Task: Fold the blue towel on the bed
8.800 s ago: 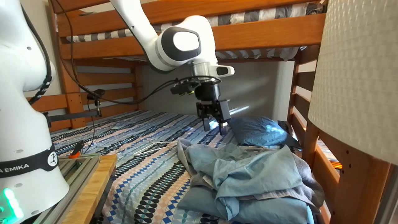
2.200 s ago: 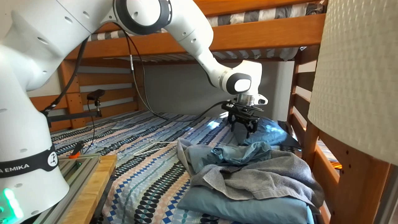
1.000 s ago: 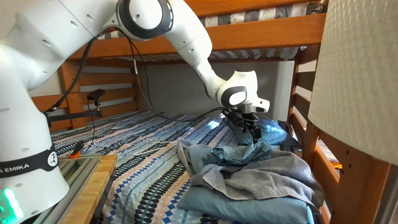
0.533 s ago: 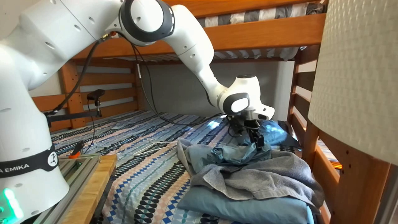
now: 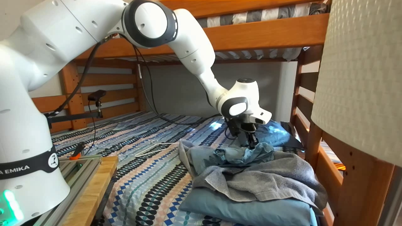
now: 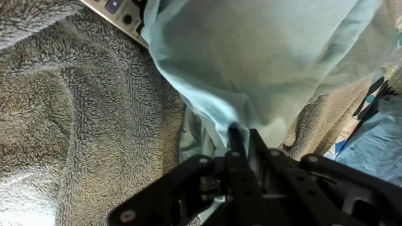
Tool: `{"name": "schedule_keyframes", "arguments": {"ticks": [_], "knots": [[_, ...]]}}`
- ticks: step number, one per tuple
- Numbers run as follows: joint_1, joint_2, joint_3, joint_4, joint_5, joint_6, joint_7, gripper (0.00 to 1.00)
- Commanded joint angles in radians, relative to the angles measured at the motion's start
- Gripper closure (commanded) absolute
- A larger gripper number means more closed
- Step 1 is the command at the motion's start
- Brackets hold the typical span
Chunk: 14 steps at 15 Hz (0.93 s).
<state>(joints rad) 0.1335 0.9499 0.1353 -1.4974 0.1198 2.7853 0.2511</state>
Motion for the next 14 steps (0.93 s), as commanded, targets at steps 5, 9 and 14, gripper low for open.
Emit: {"name": "schedule_keyframes", "arguments": {"ticks": [5,9,14], "knots": [[0.008,0.014,0.071,0.059,0.026,0.003,-0.078,1.0],[0.038,0.027,0.177,0.128,0.012,-0.021,-0.216,1.0],[0.017,0.133,0.37,0.274,0.051,-0.174,-0.429,1.0]]}}
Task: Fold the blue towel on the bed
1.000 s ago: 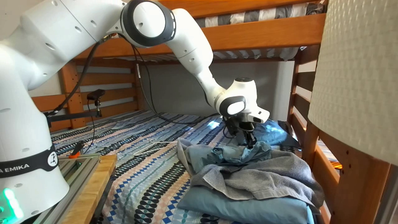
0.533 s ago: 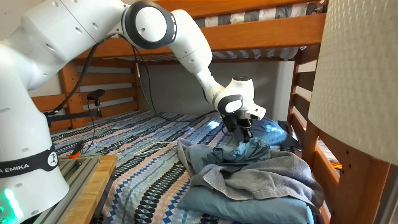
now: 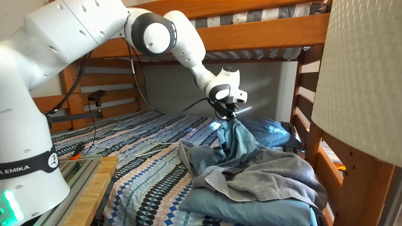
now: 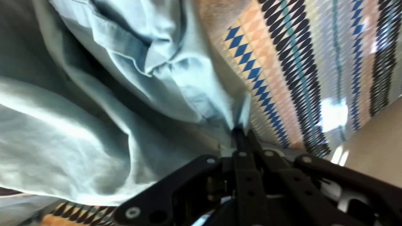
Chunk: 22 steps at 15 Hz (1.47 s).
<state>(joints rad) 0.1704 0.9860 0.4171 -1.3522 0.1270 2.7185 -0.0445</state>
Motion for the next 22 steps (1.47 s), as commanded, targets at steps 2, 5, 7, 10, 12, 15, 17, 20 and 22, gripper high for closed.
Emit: {"name": "schedule_keyframes", "arguments": {"ticks": [2,5,7,10,12,15,17,20,22], "knots": [[-0.013,0.142,0.109,0.195,0.063,-0.234,-0.18,0.74],[0.005,0.171,0.07,0.268,0.082,-0.328,-0.18,0.6],[-0.002,0.175,0.049,0.288,0.092,-0.329,-0.166,0.46],[-0.017,0.154,-0.004,0.264,0.052,-0.286,-0.082,0.26],[-0.037,0.127,-0.039,0.218,0.052,-0.308,-0.044,0.12],[-0.076,0.075,-0.066,0.123,0.066,-0.382,-0.003,0.0],[-0.108,0.045,-0.046,0.06,0.08,-0.418,-0.012,0.0],[-0.121,-0.025,-0.041,-0.061,0.076,-0.406,0.017,0.0],[-0.086,-0.082,-0.083,-0.13,0.11,-0.405,0.04,0.0]]}}
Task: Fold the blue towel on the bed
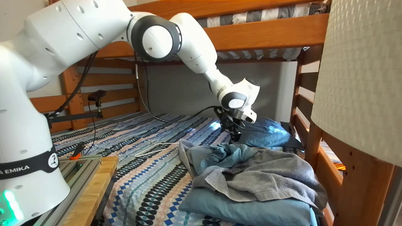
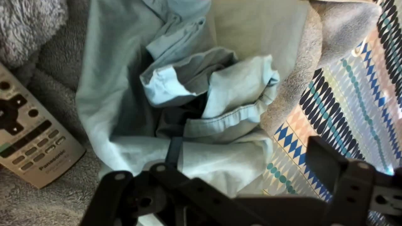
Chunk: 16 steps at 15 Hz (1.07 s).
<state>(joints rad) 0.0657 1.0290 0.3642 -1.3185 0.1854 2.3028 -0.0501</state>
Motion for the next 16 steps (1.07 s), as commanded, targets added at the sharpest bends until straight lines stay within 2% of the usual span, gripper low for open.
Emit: {"name": "schedule_keyframes", "arguments": {"ticks": [1,5,7,11,12,13,15,16], "knots": [[0.026,-0.144,-0.04,-0.196,0.057,0.011,0.064,0.0],[0.058,-0.167,-0.088,-0.264,0.039,0.072,0.089,0.0],[0.06,-0.149,-0.097,-0.267,0.04,0.134,0.065,0.0],[0.054,-0.117,-0.107,-0.259,0.037,0.176,0.055,0.0],[0.052,-0.113,-0.106,-0.259,0.039,0.178,0.056,0.05],[0.049,-0.109,-0.103,-0.258,0.041,0.179,0.052,0.28],[0.046,-0.098,-0.099,-0.253,0.044,0.179,0.05,0.31],[0.046,-0.09,-0.098,-0.246,0.044,0.181,0.047,0.38]]}}
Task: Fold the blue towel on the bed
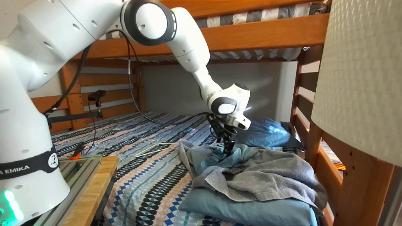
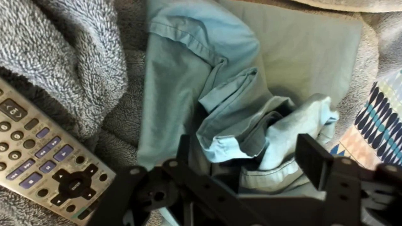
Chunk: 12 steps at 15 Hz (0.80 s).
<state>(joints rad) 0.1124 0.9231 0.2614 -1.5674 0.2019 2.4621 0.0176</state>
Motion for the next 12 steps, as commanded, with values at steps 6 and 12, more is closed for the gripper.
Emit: {"name": "schedule_keyframes", "arguments": {"ticks": [6,12], "knots": [[0.001,0.04,0.007,0.016,0.023,0.057,-0.021,0.81],[-0.013,0.023,0.035,-0.005,0.036,0.037,-0.035,1.0]]}}
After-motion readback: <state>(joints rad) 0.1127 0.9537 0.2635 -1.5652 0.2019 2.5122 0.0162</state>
